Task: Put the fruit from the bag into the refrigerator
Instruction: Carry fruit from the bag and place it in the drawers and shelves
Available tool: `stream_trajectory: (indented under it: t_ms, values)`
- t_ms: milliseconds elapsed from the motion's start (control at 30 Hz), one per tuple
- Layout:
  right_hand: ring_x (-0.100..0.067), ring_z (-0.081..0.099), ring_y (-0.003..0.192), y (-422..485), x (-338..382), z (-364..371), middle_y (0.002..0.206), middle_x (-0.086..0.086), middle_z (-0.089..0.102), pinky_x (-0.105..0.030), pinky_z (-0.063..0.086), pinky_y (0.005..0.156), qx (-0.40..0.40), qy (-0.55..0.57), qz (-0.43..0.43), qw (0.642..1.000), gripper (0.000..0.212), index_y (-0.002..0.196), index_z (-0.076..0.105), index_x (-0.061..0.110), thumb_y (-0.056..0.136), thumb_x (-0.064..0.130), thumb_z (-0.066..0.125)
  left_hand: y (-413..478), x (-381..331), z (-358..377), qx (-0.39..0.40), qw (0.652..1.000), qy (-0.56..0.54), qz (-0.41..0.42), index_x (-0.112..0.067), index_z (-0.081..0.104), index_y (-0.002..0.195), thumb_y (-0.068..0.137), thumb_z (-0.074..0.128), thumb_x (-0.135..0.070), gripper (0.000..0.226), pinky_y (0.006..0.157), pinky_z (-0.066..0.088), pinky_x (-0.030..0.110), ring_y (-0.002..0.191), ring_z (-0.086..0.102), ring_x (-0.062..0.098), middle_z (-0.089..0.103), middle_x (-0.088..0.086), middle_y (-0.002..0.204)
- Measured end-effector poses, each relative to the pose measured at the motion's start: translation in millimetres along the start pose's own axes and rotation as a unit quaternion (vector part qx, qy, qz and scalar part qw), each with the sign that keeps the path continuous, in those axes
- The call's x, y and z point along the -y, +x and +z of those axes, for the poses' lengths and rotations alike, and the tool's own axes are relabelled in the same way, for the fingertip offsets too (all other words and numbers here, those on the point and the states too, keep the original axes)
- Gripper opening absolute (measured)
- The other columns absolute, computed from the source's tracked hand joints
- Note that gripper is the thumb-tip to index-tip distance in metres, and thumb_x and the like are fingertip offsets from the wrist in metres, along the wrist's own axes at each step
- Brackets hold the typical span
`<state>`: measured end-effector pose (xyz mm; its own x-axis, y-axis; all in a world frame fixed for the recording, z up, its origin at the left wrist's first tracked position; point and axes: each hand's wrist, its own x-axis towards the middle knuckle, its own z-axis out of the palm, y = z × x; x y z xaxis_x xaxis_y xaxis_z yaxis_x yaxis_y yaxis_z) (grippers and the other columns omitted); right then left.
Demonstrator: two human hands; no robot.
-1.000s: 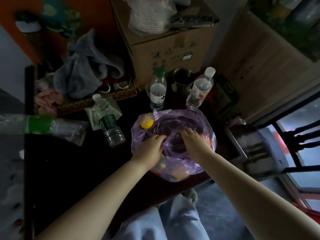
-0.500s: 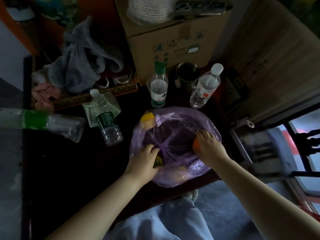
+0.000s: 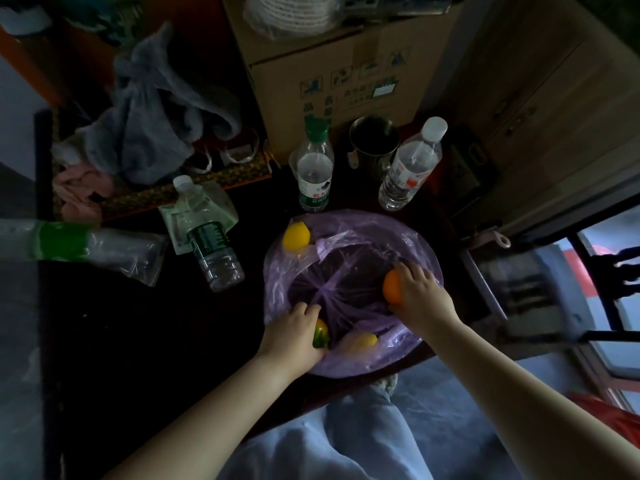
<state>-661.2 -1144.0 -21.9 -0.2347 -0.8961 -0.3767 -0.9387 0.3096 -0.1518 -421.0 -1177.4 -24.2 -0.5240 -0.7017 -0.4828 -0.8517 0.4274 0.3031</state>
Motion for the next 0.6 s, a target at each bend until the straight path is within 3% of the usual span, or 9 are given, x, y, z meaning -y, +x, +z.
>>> stream_trajectory:
  t_ms: [200,300,467,600]
  values:
    - [-0.027,0.036,0.131,-13,15,-7,0.145,-0.001,0.036,-0.044,0.045,0.092,-0.057,0.053,-0.025,0.997,0.087,0.145,0.027,0.019,0.075,0.044,0.072,0,3,-7,-0.082,0.989,-0.122,-0.008,-0.021,0.051,0.128,0.068,0.075,-0.037,0.066,0.091,0.042,0.035,0.115,0.048,0.022,0.047,0.001,0.125]
    - [-0.026,0.035,0.132,-23,29,-11,0.146,-0.001,0.036,-0.042,0.045,0.092,-0.086,0.082,-0.038,0.992,0.086,0.146,0.026,0.018,0.076,0.041,0.072,-2,4,-9,-0.164,0.972,-0.167,0.021,-0.017,0.061,0.114,0.062,0.081,-0.031,0.058,0.087,0.045,0.037,0.106,0.052,0.027,0.053,0.005,0.111]
    - [-0.028,0.036,0.131,-41,52,-17,0.145,-0.005,0.037,-0.044,0.044,0.097,-0.129,0.136,-0.042,0.981,0.084,0.145,0.028,0.016,0.077,0.041,0.071,-6,0,-23,-0.236,0.951,-0.198,0.042,-0.02,0.059,0.106,0.057,0.083,-0.034,0.056,0.085,0.046,0.043,0.102,0.054,0.025,0.06,0.002,0.105]
    - [-0.027,0.037,0.13,-61,63,-21,0.145,-0.004,0.037,-0.042,0.041,0.098,-0.163,0.162,-0.037,0.973,0.084,0.144,0.031,0.015,0.077,0.046,0.07,-13,-3,-35,-0.246,0.94,-0.219,0.086,-0.02,0.057,0.111,0.059,0.086,-0.031,0.061,0.09,0.039,0.028,0.107,0.05,0.021,0.059,0.0,0.11]
